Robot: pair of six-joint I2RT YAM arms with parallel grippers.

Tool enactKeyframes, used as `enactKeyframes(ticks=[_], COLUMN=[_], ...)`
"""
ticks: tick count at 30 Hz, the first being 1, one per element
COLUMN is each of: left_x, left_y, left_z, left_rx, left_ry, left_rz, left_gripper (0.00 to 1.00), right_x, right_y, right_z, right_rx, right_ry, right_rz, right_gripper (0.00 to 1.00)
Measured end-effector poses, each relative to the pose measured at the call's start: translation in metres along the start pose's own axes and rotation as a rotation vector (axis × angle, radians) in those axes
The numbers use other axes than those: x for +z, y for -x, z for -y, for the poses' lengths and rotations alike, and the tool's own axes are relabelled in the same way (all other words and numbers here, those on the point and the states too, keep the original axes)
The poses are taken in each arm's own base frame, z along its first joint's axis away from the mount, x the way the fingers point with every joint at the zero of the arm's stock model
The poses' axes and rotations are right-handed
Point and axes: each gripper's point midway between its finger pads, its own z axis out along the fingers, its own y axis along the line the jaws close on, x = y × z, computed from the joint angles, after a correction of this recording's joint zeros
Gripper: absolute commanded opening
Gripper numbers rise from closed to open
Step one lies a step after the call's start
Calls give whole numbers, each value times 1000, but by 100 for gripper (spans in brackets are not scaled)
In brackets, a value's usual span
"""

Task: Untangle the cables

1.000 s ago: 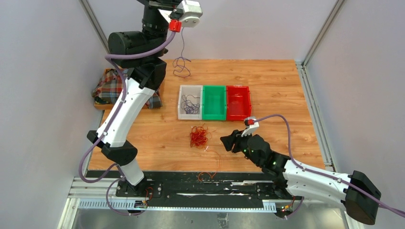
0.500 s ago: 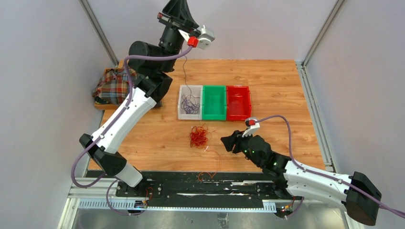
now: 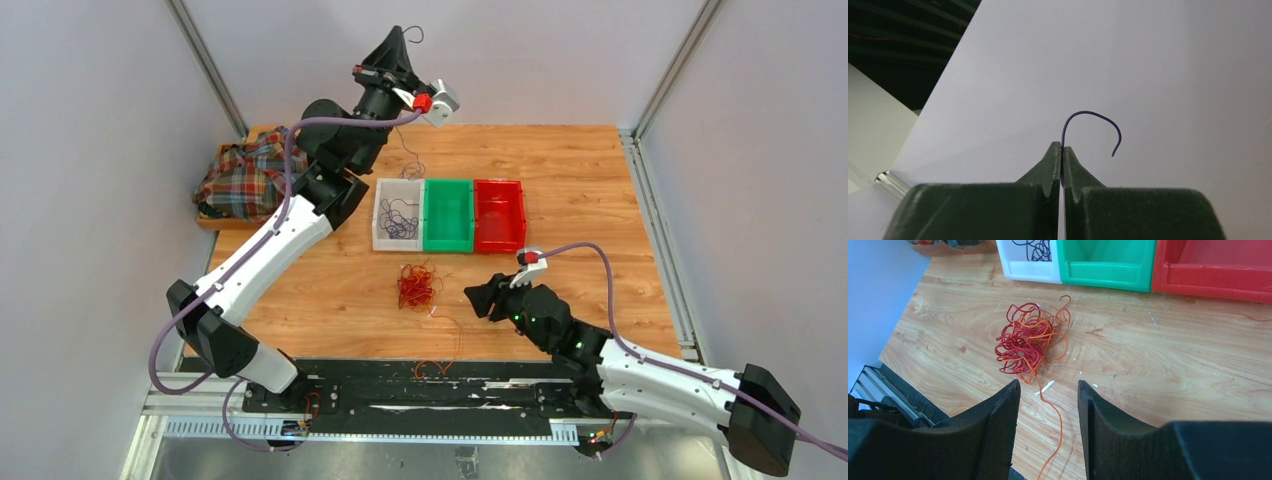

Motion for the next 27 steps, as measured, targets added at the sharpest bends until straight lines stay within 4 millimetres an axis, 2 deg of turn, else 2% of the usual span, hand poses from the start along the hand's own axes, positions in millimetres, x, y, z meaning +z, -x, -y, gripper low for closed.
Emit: enactKeyframes(ticks=[5, 8, 11, 17, 24, 27], left_x=[8, 25, 43, 67, 67, 66], left_y=[-8, -5, 3, 20, 36, 41], left_z=[7, -9, -34, -75, -100, -105], left_rx=[8, 11, 15, 12, 17, 16], left_ry=[-13, 35, 106, 252, 339, 352], left_rz=[-24, -16, 6, 63, 129, 153], left_gripper=[1, 1, 0, 1, 0, 1], right_x=[-2, -2, -2, -1, -4, -3], right_y=[2, 1, 0, -2, 3, 2], right_z=[1, 2, 3, 3, 0, 1], right_rx=[5, 4, 2, 1, 9, 9], right_ry=[1, -1, -3, -3, 9, 7], right_rz=[13, 11, 7, 2, 19, 17], right_gripper=[46, 45, 45, 44, 44, 44])
